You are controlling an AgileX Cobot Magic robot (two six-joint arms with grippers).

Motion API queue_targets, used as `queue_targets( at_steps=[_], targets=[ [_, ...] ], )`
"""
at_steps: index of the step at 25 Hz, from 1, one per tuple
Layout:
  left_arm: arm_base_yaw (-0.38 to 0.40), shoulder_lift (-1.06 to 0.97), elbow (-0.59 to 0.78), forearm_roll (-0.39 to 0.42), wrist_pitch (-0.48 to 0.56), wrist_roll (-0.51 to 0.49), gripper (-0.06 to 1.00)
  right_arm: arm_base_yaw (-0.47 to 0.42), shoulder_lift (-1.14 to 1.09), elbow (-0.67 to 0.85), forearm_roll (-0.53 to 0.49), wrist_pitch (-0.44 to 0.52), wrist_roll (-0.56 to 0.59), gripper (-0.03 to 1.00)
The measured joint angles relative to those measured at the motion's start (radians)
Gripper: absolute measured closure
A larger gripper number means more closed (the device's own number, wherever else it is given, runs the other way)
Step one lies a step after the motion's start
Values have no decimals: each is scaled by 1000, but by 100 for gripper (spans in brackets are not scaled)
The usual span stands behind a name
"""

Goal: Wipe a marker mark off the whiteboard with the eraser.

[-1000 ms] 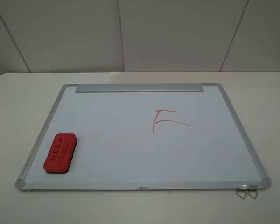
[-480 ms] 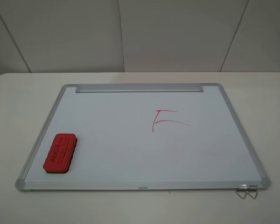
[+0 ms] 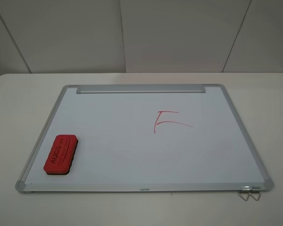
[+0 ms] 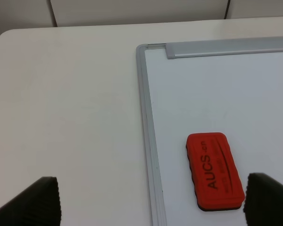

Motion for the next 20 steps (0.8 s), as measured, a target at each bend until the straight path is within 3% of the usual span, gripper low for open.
queue_targets(
  at_steps=[20],
  targets=[
    [0, 0, 0, 0, 0, 0, 17, 0, 0, 0, 0, 0, 0, 24]
  ],
)
